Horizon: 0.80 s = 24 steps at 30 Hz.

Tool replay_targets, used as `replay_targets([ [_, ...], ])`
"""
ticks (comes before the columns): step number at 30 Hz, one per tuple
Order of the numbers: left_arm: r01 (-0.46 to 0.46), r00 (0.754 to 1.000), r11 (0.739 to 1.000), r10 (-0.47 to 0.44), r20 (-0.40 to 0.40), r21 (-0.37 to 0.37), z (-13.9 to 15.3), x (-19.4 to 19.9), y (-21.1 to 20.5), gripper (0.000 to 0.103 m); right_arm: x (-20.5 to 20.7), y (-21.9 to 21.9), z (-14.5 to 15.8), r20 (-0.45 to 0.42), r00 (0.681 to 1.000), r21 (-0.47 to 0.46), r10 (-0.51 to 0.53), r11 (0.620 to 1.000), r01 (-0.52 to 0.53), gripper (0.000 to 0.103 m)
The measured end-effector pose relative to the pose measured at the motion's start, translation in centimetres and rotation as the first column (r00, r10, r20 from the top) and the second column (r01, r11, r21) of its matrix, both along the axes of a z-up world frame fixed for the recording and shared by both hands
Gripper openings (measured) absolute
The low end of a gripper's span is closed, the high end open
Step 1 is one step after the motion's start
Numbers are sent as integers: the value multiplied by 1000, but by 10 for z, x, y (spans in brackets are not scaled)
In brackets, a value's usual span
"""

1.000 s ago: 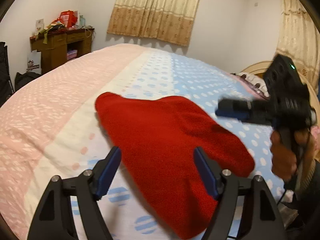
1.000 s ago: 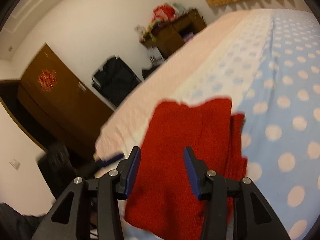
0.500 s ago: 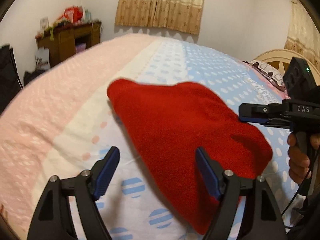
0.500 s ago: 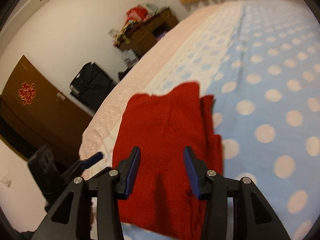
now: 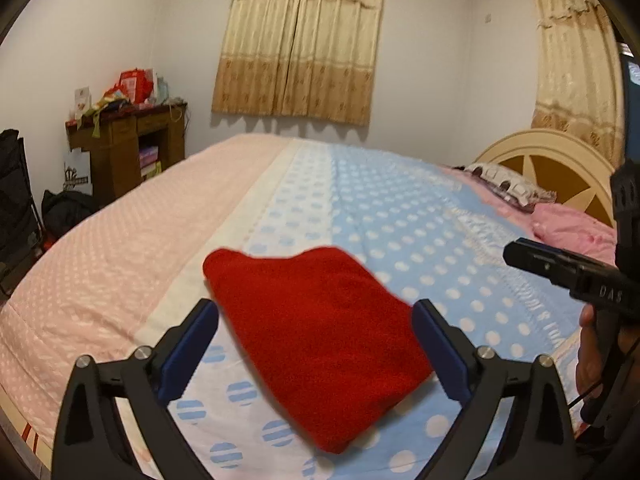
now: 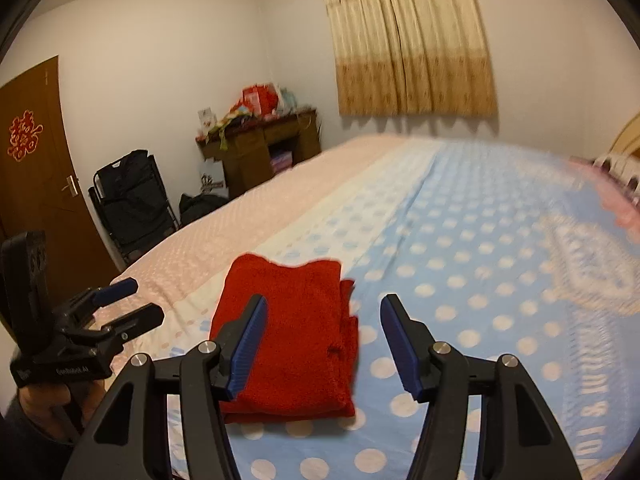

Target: Fold small clothes

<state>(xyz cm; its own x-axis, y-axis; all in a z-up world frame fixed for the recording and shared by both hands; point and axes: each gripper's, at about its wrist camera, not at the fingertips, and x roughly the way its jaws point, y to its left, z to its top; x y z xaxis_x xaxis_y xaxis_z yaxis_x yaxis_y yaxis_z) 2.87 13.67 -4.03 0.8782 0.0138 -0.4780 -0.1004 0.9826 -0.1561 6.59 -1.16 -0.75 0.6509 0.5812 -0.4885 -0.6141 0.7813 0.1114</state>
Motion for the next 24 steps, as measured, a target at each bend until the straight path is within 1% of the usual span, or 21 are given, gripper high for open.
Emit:
replay_targets([
  [4, 9, 1000, 1000, -10, 27, 10, 7, -3, -5, 100, -17, -5, 14, 74, 997, -12, -23, 1000, 24, 62],
  [7, 11, 999, 1000, -12, 39, 16, 9, -4, -7, 100, -25, -5, 20, 112, 993, -14, -40, 999, 42, 64],
  [10, 7, 999, 1000, -8, 49, 20, 9, -8, -8, 103, -29, -3, 23, 139, 989, -15, -42, 999, 44, 66],
  [15, 3, 998, 1000, -4, 55, 16, 9, -9, -8, 103, -33, -4, 21, 140, 990, -21, -33, 999, 37, 67],
  [24, -1, 999, 1000, 0, 41, 16, 4, -8, -9, 103, -34, -8, 21, 132, 990, -18, -45, 999, 48, 67],
])
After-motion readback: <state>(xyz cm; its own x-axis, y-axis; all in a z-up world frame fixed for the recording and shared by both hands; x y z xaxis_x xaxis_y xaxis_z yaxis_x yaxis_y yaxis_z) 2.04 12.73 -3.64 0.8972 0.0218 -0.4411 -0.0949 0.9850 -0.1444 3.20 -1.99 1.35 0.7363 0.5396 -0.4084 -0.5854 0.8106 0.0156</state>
